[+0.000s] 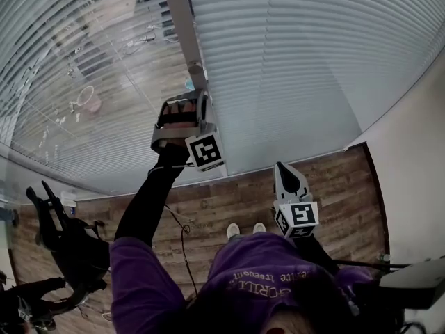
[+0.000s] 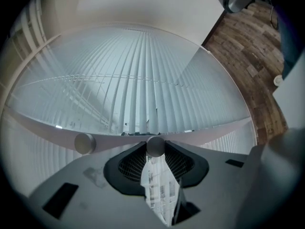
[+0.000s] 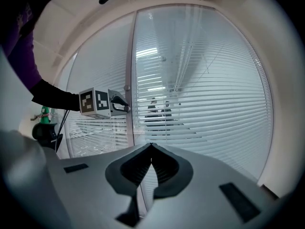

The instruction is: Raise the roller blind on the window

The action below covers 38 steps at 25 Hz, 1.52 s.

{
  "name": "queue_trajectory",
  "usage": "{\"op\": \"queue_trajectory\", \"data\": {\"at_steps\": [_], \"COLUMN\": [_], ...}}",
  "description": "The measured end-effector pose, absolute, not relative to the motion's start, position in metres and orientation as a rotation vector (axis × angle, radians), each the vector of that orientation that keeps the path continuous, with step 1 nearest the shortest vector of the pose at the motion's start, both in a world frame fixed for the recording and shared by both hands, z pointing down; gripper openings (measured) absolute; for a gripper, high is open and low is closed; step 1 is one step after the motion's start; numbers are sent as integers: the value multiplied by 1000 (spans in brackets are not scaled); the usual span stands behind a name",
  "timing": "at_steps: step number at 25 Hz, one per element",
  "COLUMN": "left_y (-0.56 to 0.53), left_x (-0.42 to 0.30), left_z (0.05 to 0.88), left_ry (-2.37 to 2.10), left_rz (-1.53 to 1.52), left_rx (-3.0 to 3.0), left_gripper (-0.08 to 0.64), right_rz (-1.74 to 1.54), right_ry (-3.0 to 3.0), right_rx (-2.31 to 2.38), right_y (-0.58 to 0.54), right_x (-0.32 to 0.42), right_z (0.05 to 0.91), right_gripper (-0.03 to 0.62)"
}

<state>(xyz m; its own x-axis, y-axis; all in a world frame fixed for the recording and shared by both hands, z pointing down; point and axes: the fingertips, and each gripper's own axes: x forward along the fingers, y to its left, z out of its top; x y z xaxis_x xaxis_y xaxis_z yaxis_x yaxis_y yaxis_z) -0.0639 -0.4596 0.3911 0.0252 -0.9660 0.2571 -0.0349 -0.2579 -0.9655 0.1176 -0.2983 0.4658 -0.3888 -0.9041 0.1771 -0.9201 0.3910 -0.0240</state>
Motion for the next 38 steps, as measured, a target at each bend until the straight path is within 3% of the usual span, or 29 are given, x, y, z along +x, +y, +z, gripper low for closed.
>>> {"op": "queue_trajectory", "data": {"at_steps": [5, 13, 31, 33, 38], "left_y": [-459, -458, -465, -465, -466], "left_x": [-67, -68, -84, -86, -82], "left_z": [388, 388, 380, 379, 382], "left_ry": [1342, 1888, 2347, 2342, 2179], "left_rz": [-1200, -695, 149, 158, -246], "left_rx": [-1560, -2030, -2410, -2421, -2329], "left_gripper": [126, 127, 127, 126, 124], "right_rz": [181, 183, 151, 144, 143], "right_ry": [-2496, -2482, -2471, -2476, -2480], "right_rx": [1666, 1682, 1662, 1656, 1643], "right_y": [-297, -296, -295, -296, -298], "right_x": [120, 125, 122, 119, 117], "right_z": [466, 467, 465, 463, 463], "right_gripper": [-2, -2, -2, -2, -2]}}
